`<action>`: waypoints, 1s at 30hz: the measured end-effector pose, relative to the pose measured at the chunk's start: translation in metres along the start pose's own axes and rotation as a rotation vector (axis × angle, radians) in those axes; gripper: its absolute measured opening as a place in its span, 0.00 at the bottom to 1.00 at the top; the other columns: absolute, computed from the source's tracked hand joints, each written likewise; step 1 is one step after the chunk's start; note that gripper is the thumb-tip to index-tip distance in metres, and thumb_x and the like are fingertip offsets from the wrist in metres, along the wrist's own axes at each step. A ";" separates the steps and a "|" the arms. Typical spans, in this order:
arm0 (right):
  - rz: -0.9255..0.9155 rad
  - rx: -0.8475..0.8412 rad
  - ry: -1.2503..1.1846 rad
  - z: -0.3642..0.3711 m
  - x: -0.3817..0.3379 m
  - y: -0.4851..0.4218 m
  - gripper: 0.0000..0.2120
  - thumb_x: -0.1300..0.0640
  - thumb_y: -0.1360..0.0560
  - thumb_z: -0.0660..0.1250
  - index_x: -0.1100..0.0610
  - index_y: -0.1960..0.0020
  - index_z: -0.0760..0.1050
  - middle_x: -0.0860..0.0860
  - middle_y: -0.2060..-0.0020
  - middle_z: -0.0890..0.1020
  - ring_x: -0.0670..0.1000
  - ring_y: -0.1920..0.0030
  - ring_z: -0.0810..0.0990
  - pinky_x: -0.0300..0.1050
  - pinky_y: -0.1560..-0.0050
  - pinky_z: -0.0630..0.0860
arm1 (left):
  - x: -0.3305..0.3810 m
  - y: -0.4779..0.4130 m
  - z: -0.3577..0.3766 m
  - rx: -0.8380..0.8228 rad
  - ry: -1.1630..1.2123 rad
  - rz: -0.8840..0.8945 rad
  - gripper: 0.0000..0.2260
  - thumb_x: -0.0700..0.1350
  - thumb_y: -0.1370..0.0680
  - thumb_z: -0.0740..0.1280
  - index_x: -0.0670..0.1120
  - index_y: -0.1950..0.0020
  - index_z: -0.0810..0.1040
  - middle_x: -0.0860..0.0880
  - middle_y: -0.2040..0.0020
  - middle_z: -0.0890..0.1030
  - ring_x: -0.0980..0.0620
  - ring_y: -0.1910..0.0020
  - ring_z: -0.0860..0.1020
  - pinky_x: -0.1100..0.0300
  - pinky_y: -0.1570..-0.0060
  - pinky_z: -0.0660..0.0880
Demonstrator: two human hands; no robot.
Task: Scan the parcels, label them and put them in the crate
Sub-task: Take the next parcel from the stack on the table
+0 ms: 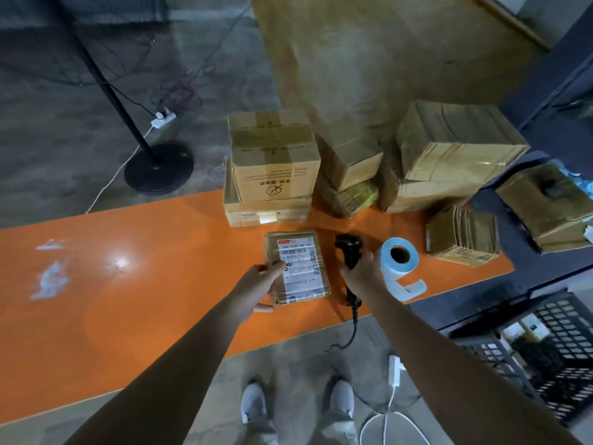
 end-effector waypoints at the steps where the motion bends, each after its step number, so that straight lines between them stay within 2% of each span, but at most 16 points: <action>1: 0.031 -0.043 -0.011 0.006 0.004 -0.002 0.25 0.52 0.22 0.66 0.62 0.31 0.62 0.57 0.46 0.73 0.61 0.46 0.78 0.50 0.54 0.72 | -0.002 0.000 0.000 0.001 0.008 -0.010 0.26 0.62 0.24 0.65 0.49 0.31 0.69 0.47 0.39 0.76 0.51 0.48 0.76 0.48 0.54 0.80; 4: 0.045 -0.100 -0.072 0.014 0.009 -0.007 0.21 0.53 0.21 0.65 0.62 0.33 0.65 0.56 0.56 0.75 0.57 0.56 0.77 0.47 0.60 0.71 | -0.006 0.000 0.001 -0.006 0.031 -0.026 0.26 0.62 0.24 0.64 0.48 0.32 0.69 0.46 0.37 0.76 0.46 0.42 0.76 0.45 0.50 0.80; 8: 0.088 -0.084 -0.285 -0.002 0.000 0.001 0.17 0.58 0.25 0.65 0.62 0.39 0.68 0.58 0.59 0.77 0.59 0.60 0.83 0.53 0.61 0.80 | -0.002 0.003 0.003 -0.008 0.053 -0.027 0.27 0.61 0.22 0.63 0.46 0.29 0.67 0.44 0.35 0.75 0.43 0.39 0.75 0.42 0.46 0.78; 12: 0.000 -0.135 -0.386 -0.034 -0.028 0.020 0.11 0.60 0.27 0.65 0.61 0.46 0.70 0.55 0.64 0.75 0.55 0.69 0.82 0.52 0.69 0.80 | 0.015 0.009 0.013 0.009 0.015 0.013 0.24 0.56 0.19 0.61 0.41 0.29 0.69 0.39 0.34 0.74 0.38 0.37 0.75 0.42 0.41 0.76; 15: -0.071 -0.166 -0.367 -0.053 -0.047 0.036 0.02 0.61 0.28 0.64 0.59 0.57 0.72 0.54 0.69 0.73 0.51 0.74 0.79 0.47 0.72 0.78 | 0.027 0.015 0.024 0.006 -0.013 0.044 0.22 0.51 0.17 0.59 0.37 0.30 0.69 0.37 0.34 0.74 0.38 0.38 0.76 0.47 0.46 0.78; 16: -0.076 -0.180 -0.358 -0.056 -0.051 0.040 0.03 0.60 0.28 0.64 0.59 0.59 0.72 0.54 0.70 0.73 0.51 0.75 0.78 0.46 0.72 0.77 | 0.030 0.017 0.026 0.004 -0.027 0.050 0.21 0.50 0.17 0.59 0.37 0.30 0.68 0.37 0.34 0.74 0.38 0.38 0.76 0.48 0.48 0.78; 20: -0.056 -0.253 -0.304 -0.059 -0.061 0.052 0.08 0.57 0.26 0.65 0.60 0.61 0.71 0.56 0.70 0.72 0.54 0.75 0.76 0.45 0.71 0.76 | 0.039 0.023 0.028 0.004 -0.117 0.089 0.21 0.48 0.17 0.58 0.36 0.29 0.68 0.36 0.34 0.74 0.37 0.37 0.75 0.45 0.43 0.76; 25: -0.102 -0.305 -0.224 -0.049 -0.075 0.066 0.10 0.55 0.28 0.64 0.59 0.62 0.69 0.57 0.69 0.70 0.55 0.71 0.71 0.46 0.69 0.73 | 0.049 0.032 0.015 0.045 -0.192 0.172 0.20 0.49 0.18 0.60 0.36 0.31 0.69 0.36 0.35 0.74 0.36 0.37 0.75 0.41 0.38 0.72; 28: -0.143 -0.278 -0.150 -0.049 -0.085 0.074 0.11 0.52 0.29 0.64 0.58 0.63 0.68 0.58 0.66 0.69 0.55 0.66 0.69 0.51 0.63 0.69 | 0.050 0.039 0.010 0.054 -0.205 0.198 0.20 0.49 0.18 0.61 0.37 0.31 0.69 0.37 0.35 0.75 0.37 0.37 0.75 0.42 0.38 0.73; 30: -0.135 -0.265 -0.141 -0.049 -0.087 0.077 0.11 0.52 0.28 0.64 0.59 0.64 0.68 0.58 0.67 0.71 0.55 0.68 0.71 0.51 0.63 0.69 | 0.048 0.042 0.010 0.049 -0.186 0.196 0.22 0.51 0.18 0.61 0.38 0.30 0.67 0.38 0.35 0.74 0.37 0.38 0.75 0.40 0.40 0.73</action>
Point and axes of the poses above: each hand's wrist, its own y-axis away from the middle knuckle, its own z-axis out of the palm, x = y × z, the point moved 7 cm from there along -y, towards the middle knuckle
